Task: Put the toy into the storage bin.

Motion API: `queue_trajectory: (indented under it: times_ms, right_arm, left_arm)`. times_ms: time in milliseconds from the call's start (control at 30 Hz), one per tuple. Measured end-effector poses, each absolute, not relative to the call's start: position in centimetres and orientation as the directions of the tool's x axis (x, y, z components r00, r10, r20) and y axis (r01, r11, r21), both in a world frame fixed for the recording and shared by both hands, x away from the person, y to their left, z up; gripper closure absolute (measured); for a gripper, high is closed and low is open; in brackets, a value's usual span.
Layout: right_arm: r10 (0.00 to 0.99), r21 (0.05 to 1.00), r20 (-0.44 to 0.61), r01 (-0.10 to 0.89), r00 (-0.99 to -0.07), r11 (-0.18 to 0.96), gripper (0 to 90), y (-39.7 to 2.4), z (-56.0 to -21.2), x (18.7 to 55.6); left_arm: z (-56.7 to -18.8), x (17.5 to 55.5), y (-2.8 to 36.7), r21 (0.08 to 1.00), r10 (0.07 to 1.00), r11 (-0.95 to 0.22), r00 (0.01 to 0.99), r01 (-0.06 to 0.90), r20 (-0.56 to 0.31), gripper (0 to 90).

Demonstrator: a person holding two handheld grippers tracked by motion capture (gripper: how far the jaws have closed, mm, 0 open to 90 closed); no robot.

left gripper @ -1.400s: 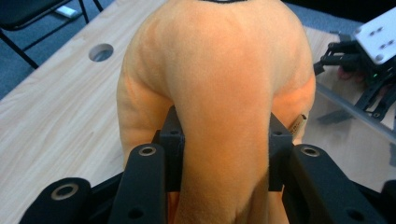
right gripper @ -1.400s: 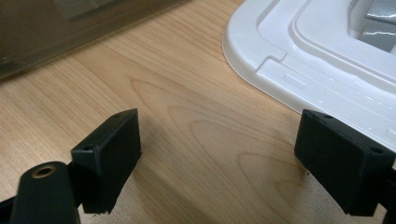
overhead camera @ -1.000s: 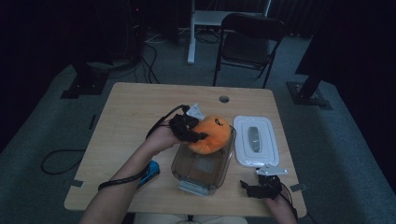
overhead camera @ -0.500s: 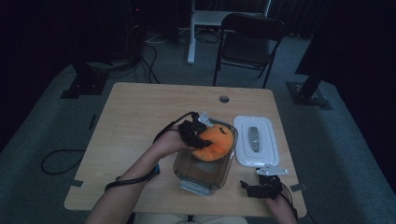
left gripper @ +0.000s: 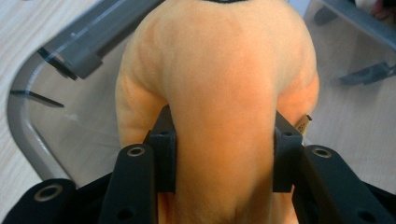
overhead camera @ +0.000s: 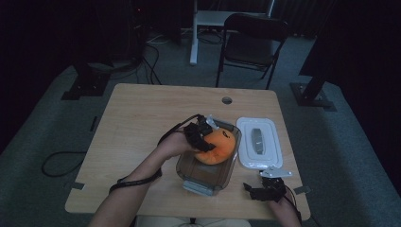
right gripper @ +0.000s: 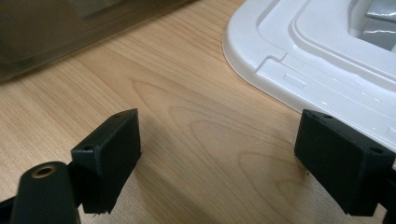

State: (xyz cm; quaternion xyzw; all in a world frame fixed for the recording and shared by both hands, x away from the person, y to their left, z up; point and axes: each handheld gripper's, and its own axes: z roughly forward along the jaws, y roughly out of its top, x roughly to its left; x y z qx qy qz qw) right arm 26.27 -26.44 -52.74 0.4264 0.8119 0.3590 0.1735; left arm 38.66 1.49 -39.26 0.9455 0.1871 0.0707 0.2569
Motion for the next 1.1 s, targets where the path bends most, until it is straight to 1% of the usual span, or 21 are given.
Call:
queue_trajectory:
  times_ms: [167,233,367,467,533,567,667,800,900,1033,1067,1100]
  right_arm:
    - [0.817,0.730,0.023,0.568,-0.576,0.380,14.1,-26.4,-52.7,26.3]
    - [0.817,0.731,0.025,0.568,-0.576,0.378,14.1,-26.5,-52.7,26.3]
    - [0.818,0.730,0.020,0.567,-0.575,0.381,14.1,-26.4,-52.7,26.2]
    - [0.817,0.727,0.006,0.564,-0.576,0.392,14.1,-26.3,-52.8,26.2]
    - [0.817,0.727,0.007,0.564,-0.576,0.391,14.1,-26.3,-52.8,26.2]
    - [0.817,0.728,0.009,0.564,-0.576,0.390,14.1,-26.3,-52.8,26.2]
    - [0.817,0.728,0.009,0.564,-0.576,0.390,14.1,-26.3,-52.8,26.2]
    - [0.818,0.729,0.015,0.566,-0.576,0.385,14.1,-26.3,-52.8,26.2]
    - [0.818,0.729,0.016,0.566,-0.576,0.384,14.1,-26.3,-52.8,26.2]
    - [0.818,0.730,0.017,0.566,-0.576,0.384,14.1,-26.4,-52.8,26.2]
    - [0.818,0.729,0.016,0.566,-0.575,0.384,14.1,-26.3,-52.8,26.2]
    - [0.818,0.729,0.016,0.566,-0.575,0.384,14.1,-26.3,-52.8,26.2]
  left_arm:
    - [-39.7,38.7,1.1,0.487,0.380,-0.815,0.924,0.313,0.043,54.7]
    - [-40.0,38.7,0.9,0.465,0.366,-0.831,0.930,0.305,0.043,52.4]
    - [-40.0,38.7,0.6,0.446,0.340,-0.849,0.939,0.285,0.047,50.1]
    - [-40.1,38.7,0.3,0.434,0.323,-0.859,0.945,0.273,0.045,46.5]
    - [-40.1,38.6,0.2,0.427,0.318,-0.864,0.947,0.268,0.050,42.3]
    - [-40.2,38.6,0.1,0.424,0.316,-0.865,0.947,0.267,0.050,42.3]
    - [-40.4,38.5,-0.2,0.396,0.317,-0.878,0.946,0.268,0.063,30.6]
    - [-40.5,38.3,-0.7,0.379,0.327,-0.882,0.943,0.280,0.065,20.7]
    - [-40.1,38.4,-0.7,0.402,0.336,-0.867,0.941,0.293,0.038,20.5]
    - [-39.8,38.2,-0.5,0.403,0.350,-0.863,0.936,0.306,0.037,14.8]
    - [-39.7,38.2,-0.4,0.402,0.354,-0.862,0.934,0.309,0.040,14.8]
    - [-39.7,38.1,-0.2,0.403,0.359,-0.859,0.933,0.315,0.037,12.4]
